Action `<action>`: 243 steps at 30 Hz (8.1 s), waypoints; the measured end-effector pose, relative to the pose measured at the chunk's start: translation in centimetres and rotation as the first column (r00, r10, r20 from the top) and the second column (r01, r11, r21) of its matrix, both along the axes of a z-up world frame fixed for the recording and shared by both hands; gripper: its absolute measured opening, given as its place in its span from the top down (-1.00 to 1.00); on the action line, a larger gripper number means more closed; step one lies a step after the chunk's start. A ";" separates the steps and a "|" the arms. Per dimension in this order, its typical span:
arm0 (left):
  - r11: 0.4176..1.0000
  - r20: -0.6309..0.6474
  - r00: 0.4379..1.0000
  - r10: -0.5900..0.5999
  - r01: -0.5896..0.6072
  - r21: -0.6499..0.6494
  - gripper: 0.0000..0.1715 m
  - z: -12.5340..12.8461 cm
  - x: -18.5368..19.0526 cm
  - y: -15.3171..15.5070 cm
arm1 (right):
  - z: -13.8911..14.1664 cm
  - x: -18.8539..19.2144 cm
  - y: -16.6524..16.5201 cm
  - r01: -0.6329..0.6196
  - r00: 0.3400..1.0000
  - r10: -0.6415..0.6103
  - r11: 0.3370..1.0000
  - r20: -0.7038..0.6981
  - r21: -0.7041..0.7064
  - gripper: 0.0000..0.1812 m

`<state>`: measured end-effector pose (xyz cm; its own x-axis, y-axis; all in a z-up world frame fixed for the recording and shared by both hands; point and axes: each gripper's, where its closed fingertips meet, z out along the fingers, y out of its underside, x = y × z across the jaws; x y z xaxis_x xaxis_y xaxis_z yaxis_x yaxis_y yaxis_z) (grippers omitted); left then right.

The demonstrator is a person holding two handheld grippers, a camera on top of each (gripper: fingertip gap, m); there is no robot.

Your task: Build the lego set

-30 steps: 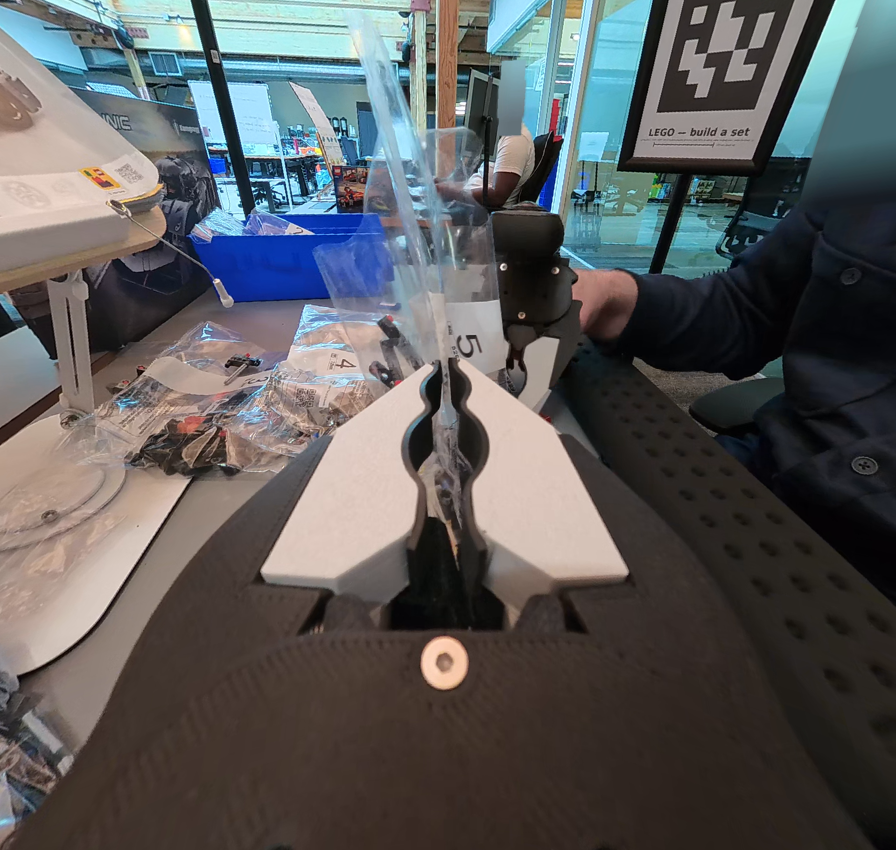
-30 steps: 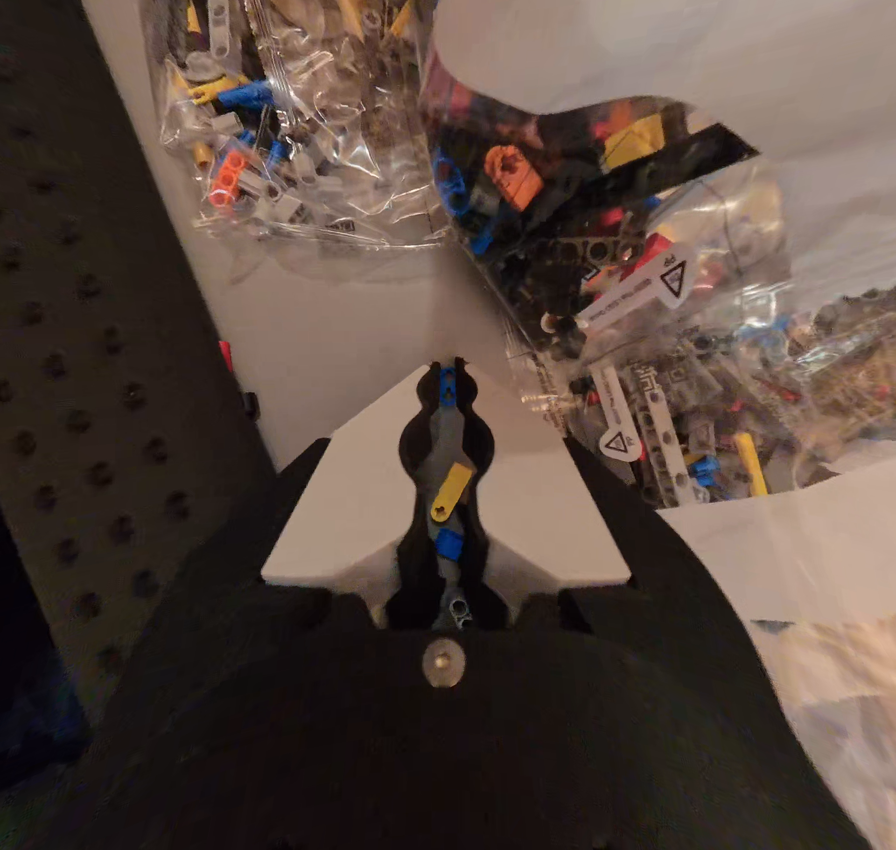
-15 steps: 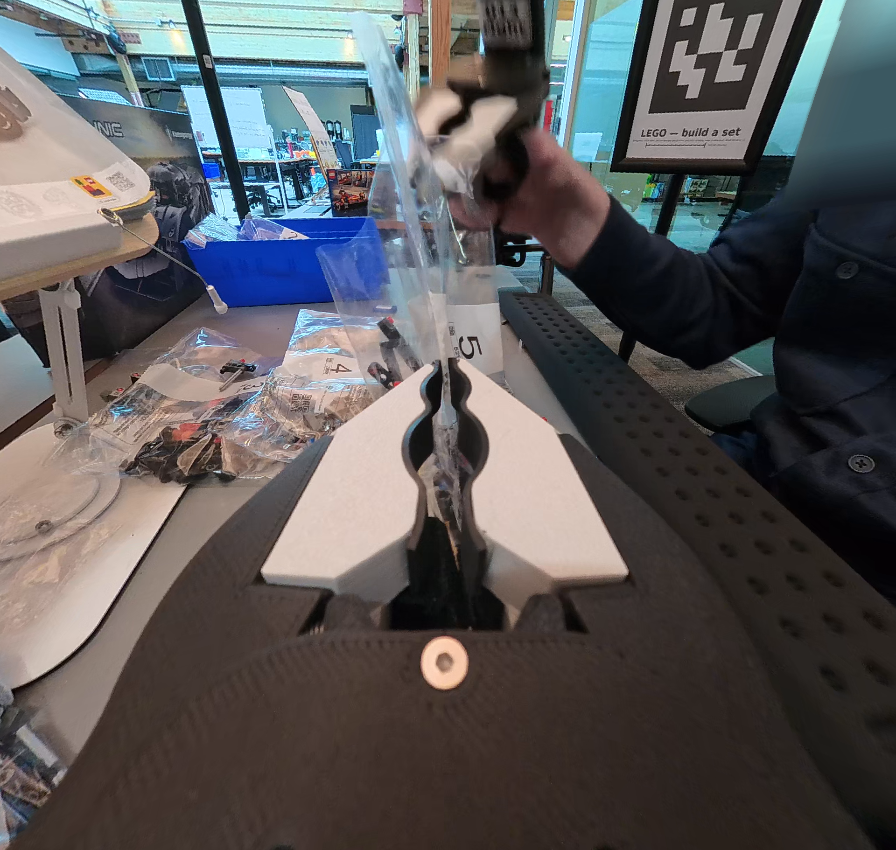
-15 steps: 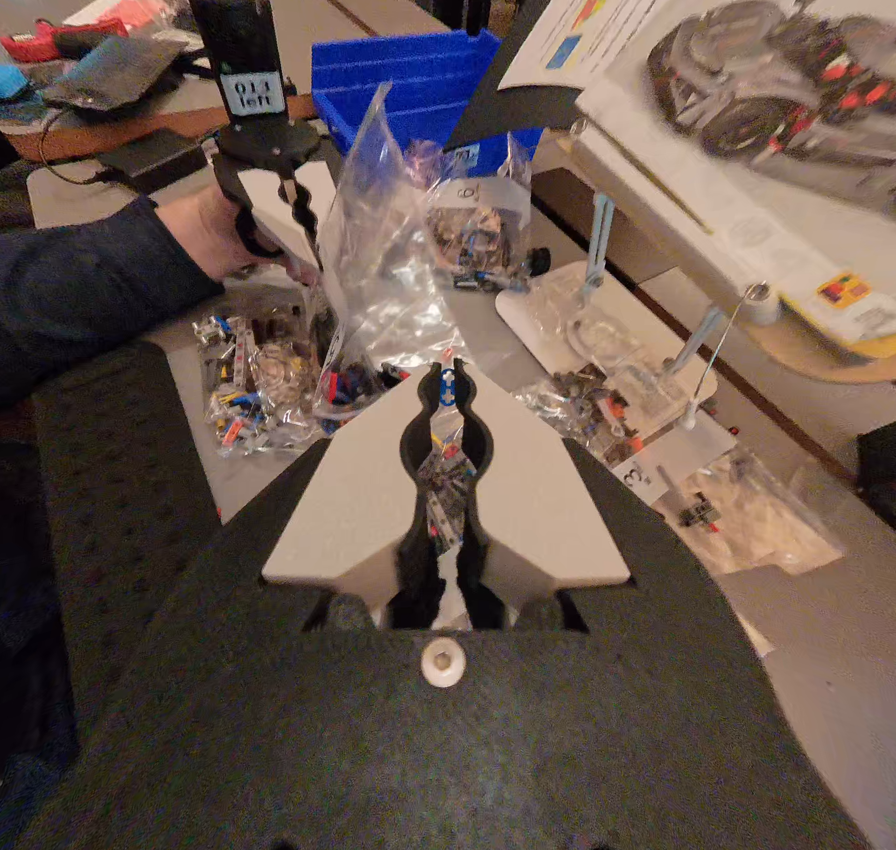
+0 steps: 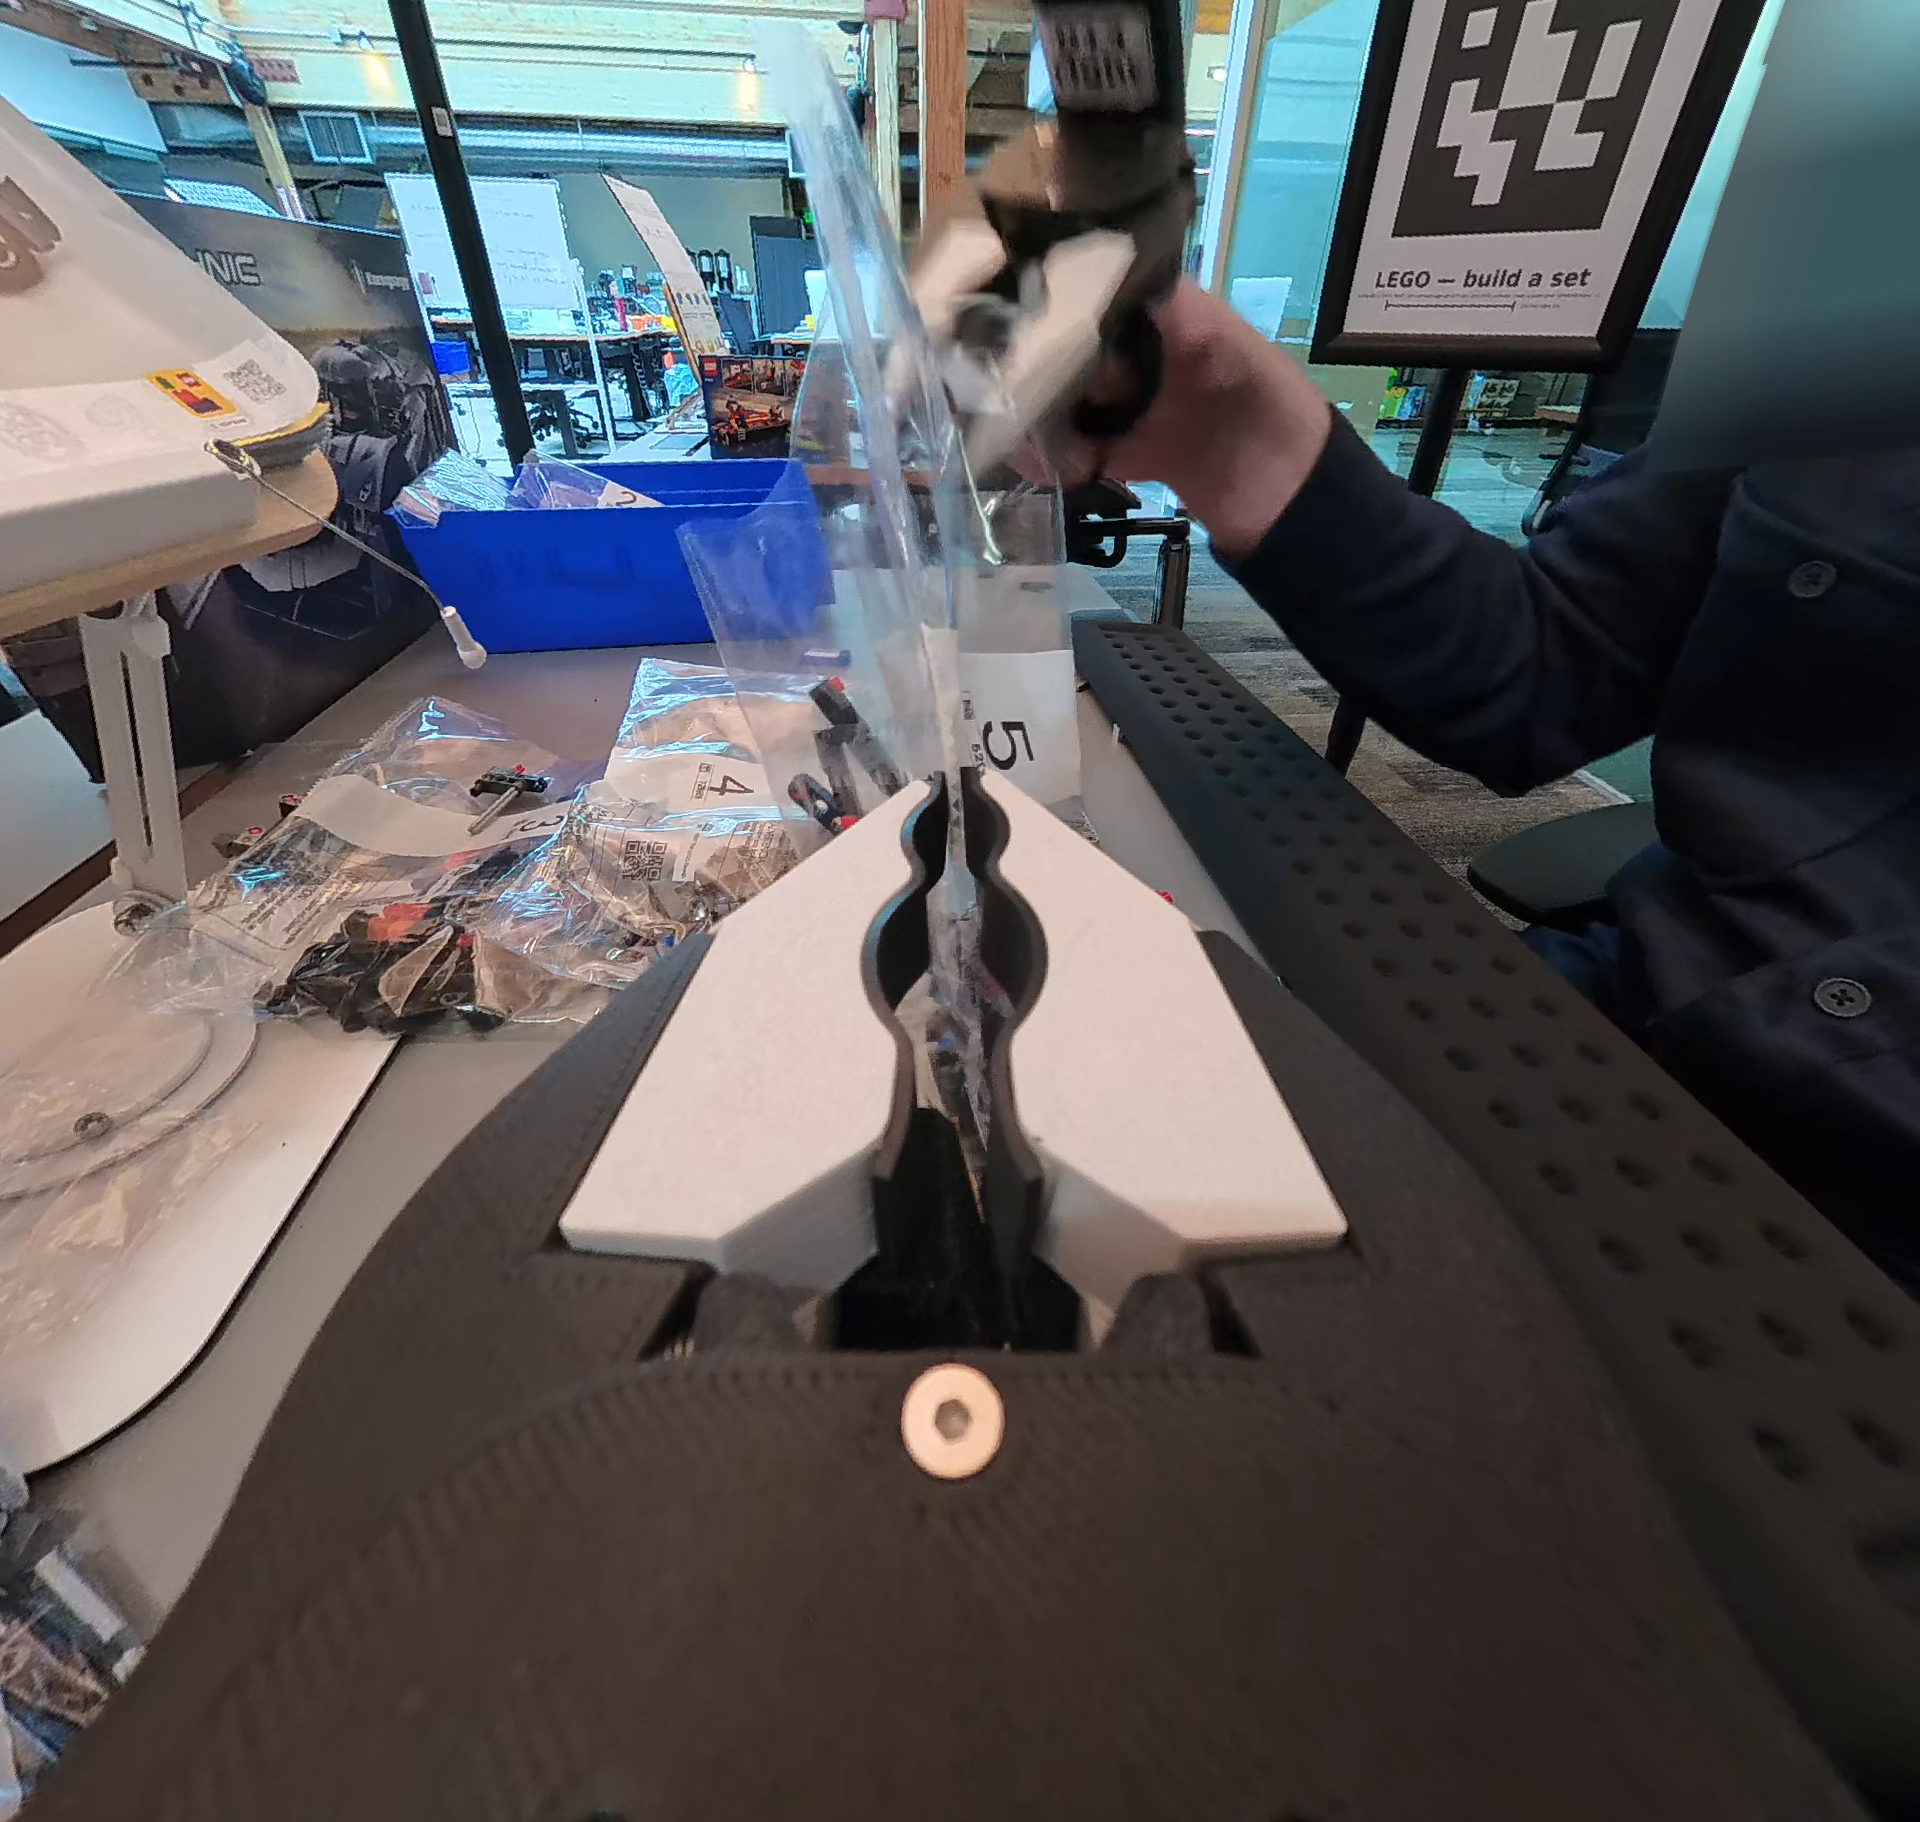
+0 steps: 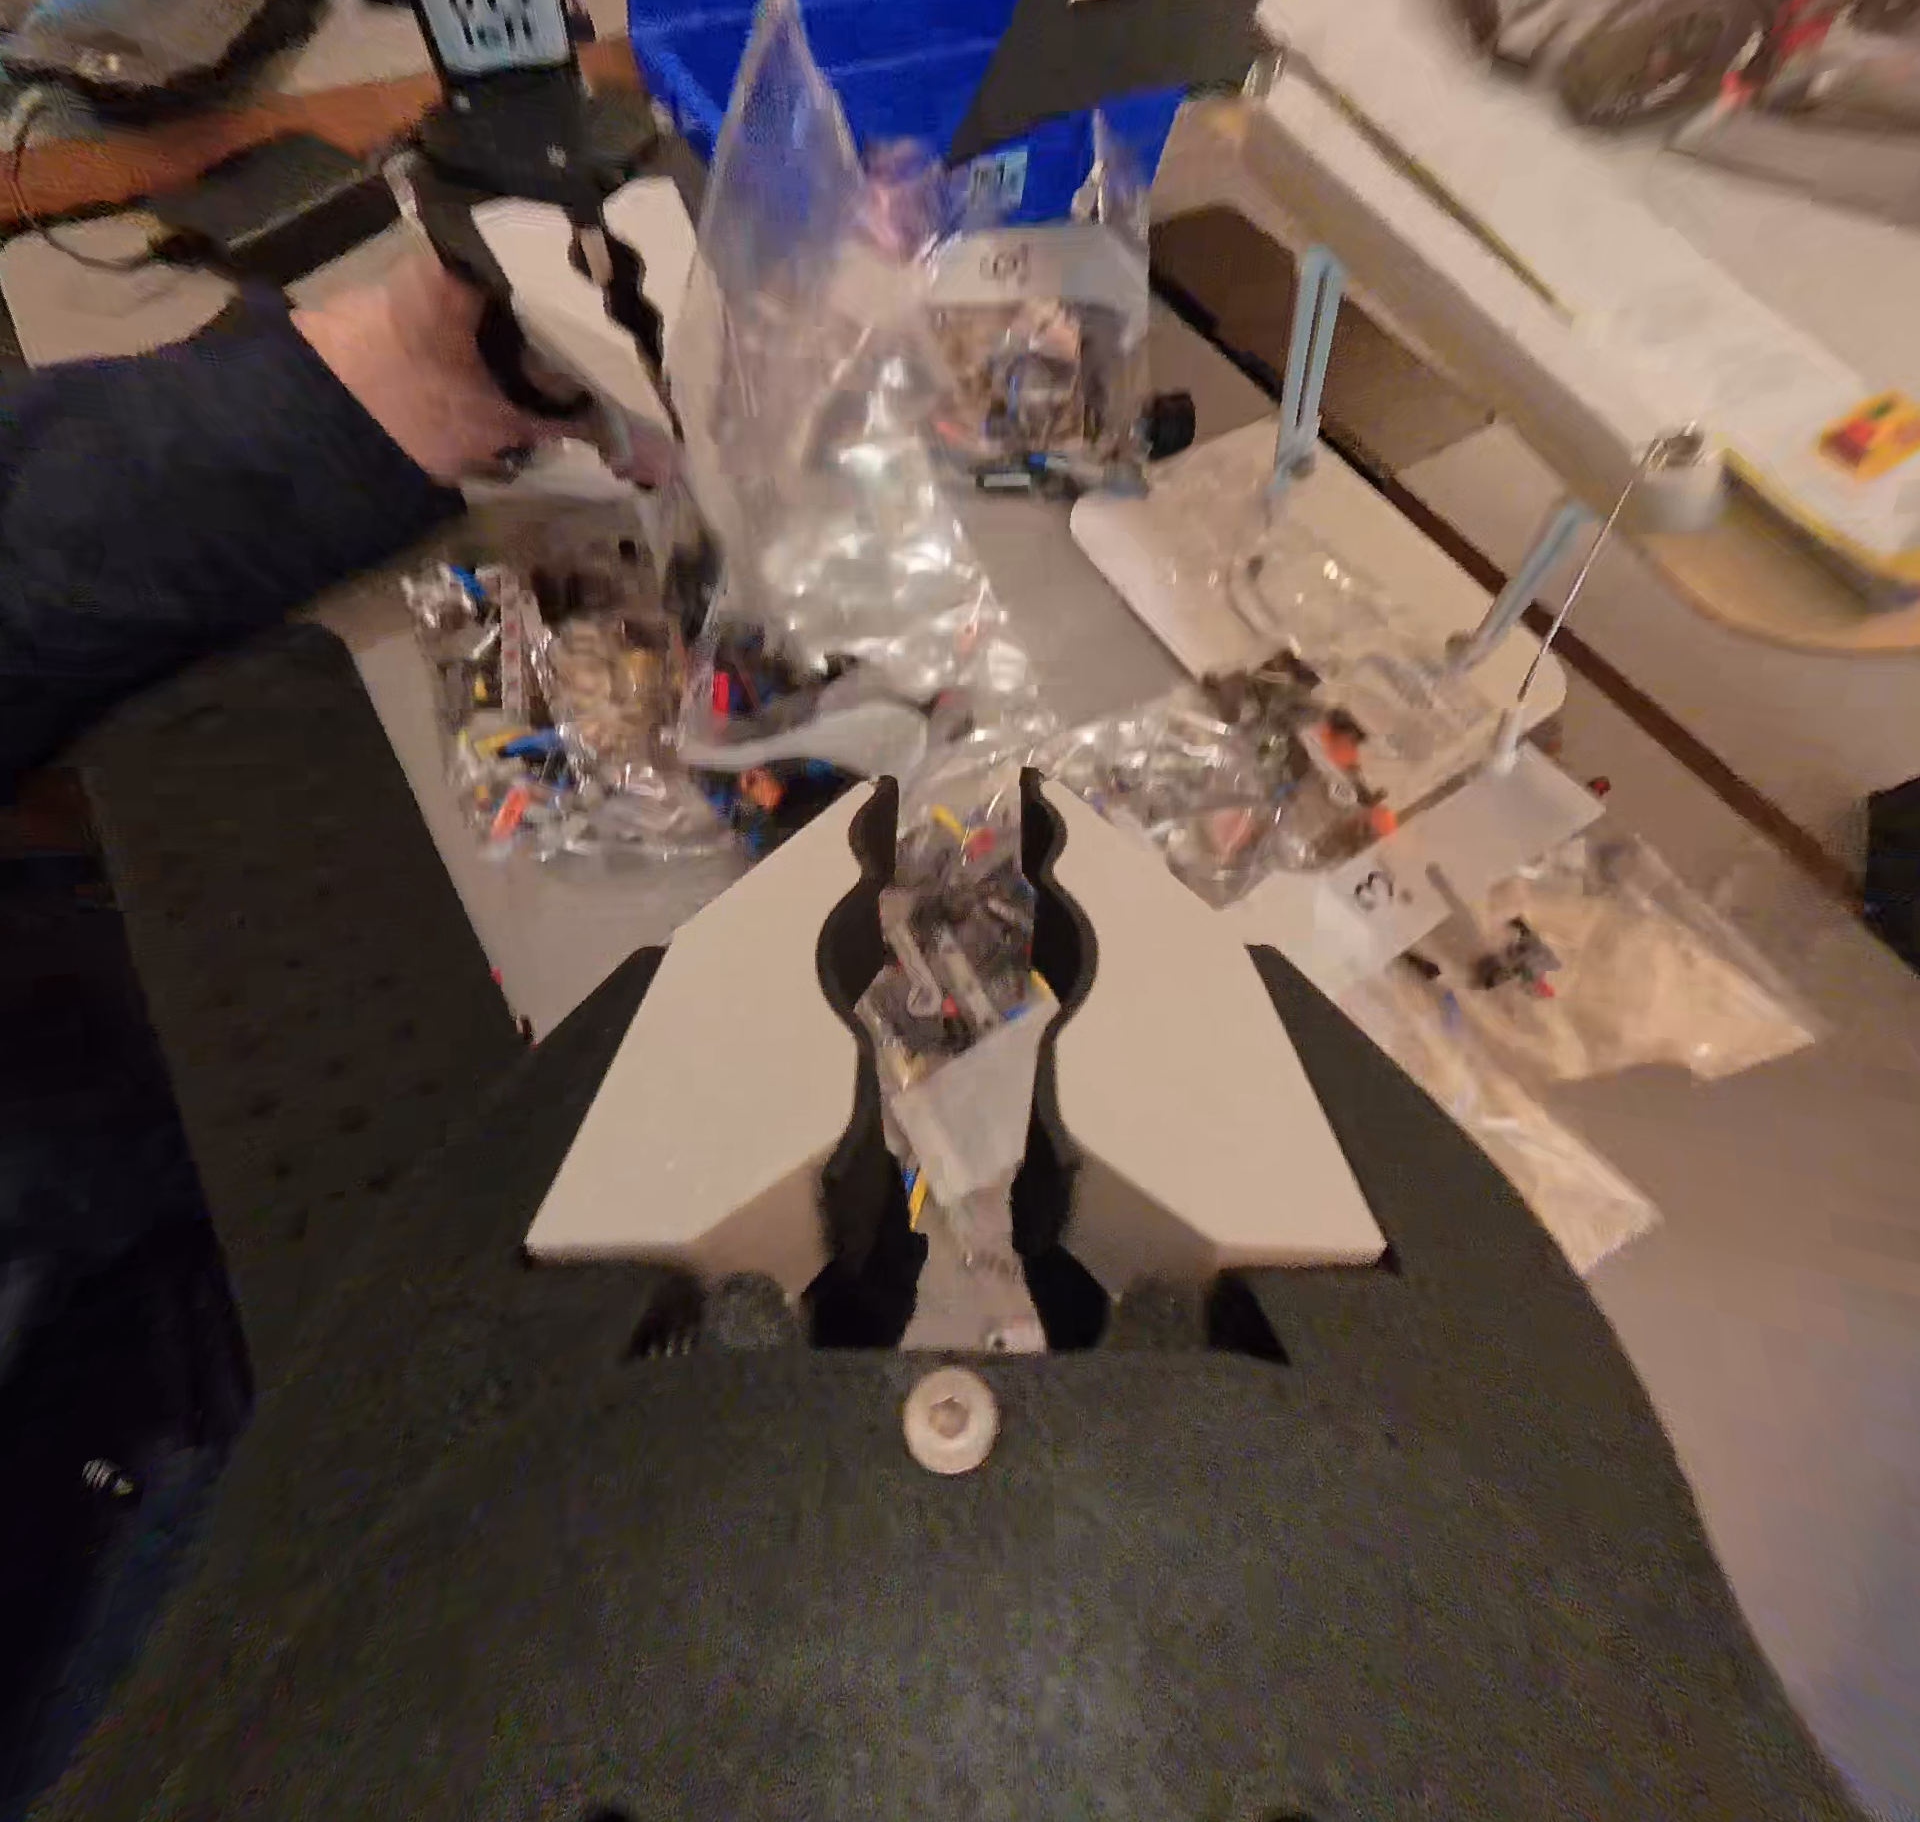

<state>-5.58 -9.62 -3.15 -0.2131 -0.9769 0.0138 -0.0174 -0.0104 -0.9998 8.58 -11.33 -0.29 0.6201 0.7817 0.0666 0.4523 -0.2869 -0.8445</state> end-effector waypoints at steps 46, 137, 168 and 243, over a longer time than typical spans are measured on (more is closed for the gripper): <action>1.000 -0.007 1.000 -0.011 0.011 -0.006 0.98 -0.2 0.2 -0.2 | -7.8 0.4 -5.5 -0.134 0.985 0.152 0.972 0.082 -0.194 0.70; 1.000 -0.017 0.999 -0.028 0.028 0.001 0.98 -0.2 0.4 -0.6 | 1.3 -1.8 1.6 -0.067 0.996 0.070 0.996 -0.046 0.065 0.60; 1.000 -0.026 0.999 -0.024 0.024 -0.002 0.98 -0.5 0.4 -0.5 | -5.8 2.5 -3.0 -0.116 0.983 0.129 0.988 0.130 -0.102 0.96; 1.000 -0.041 0.999 -0.021 0.021 0.000 0.98 -0.7 0.5 -0.5 | -16.8 5.8 -4.9 0.052 0.973 0.045 0.913 0.226 -0.405 0.72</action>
